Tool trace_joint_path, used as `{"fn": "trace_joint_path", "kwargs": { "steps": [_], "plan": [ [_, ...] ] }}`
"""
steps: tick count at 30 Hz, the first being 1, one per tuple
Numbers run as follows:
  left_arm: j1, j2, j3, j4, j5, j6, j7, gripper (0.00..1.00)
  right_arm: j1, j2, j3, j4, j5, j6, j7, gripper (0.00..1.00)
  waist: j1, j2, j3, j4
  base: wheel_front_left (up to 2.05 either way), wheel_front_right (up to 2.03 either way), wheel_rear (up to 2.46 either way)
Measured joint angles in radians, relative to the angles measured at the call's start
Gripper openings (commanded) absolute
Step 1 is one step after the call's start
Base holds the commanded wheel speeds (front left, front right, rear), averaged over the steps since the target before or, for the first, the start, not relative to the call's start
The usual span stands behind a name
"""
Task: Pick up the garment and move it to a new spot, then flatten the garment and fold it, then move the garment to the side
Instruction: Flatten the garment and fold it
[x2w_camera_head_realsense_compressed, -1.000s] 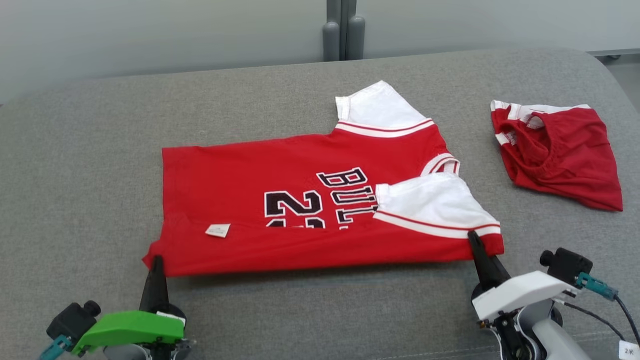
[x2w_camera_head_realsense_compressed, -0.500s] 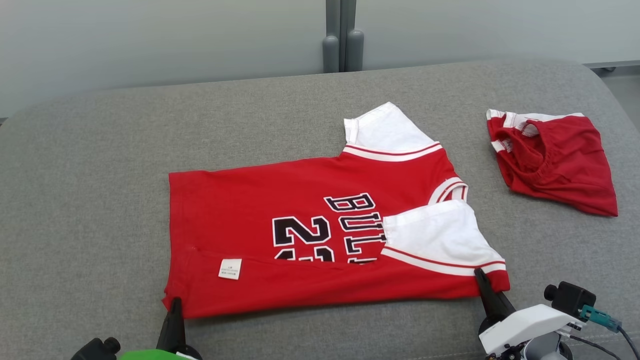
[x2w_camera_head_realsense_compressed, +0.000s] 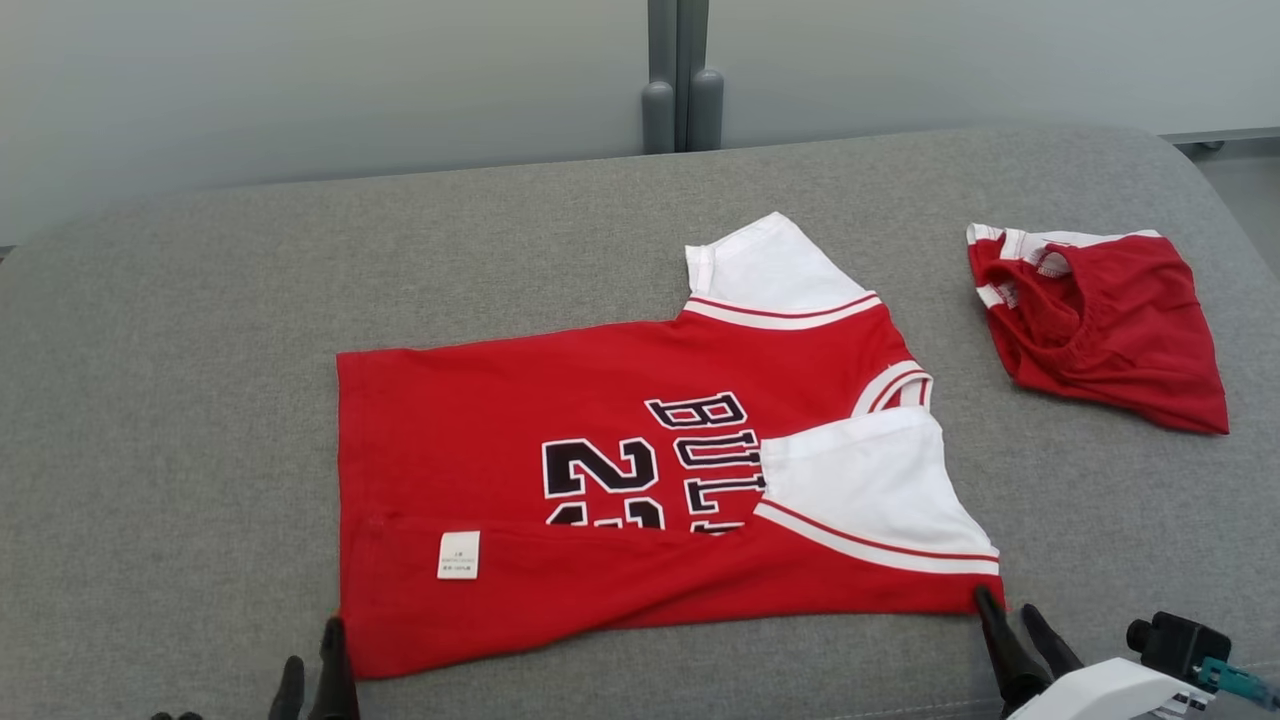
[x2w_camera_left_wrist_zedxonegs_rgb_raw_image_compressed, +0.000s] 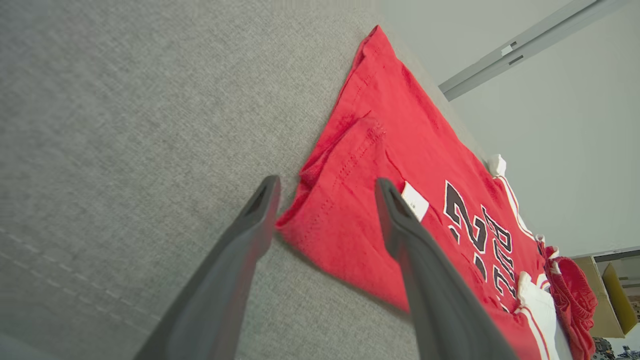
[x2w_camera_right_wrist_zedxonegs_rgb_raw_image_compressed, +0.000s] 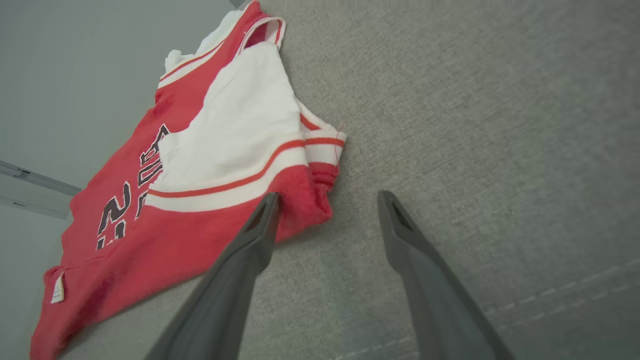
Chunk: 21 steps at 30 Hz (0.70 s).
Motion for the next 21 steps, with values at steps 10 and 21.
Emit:
{"fn": "trace_joint_path", "kwargs": {
  "steps": [10,21],
  "plan": [
    [-0.056,0.11,-0.002,-0.103,0.119,0.016,0.0,1.0,-0.047,-0.124,-0.042,-0.094,-0.073,-0.019,0.0,1.0,0.0,0.0,0.007,-0.001,0.0,0.0,0.0],
    [-0.389,0.153,-0.142,-0.095,0.233,0.039,0.168,1.0,-0.332,-0.226,0.004,-0.193,-0.173,-0.017,0.101,1.0,0.0,0.0,0.087,0.004,0.0,0.0,0.0]
  ]
}}
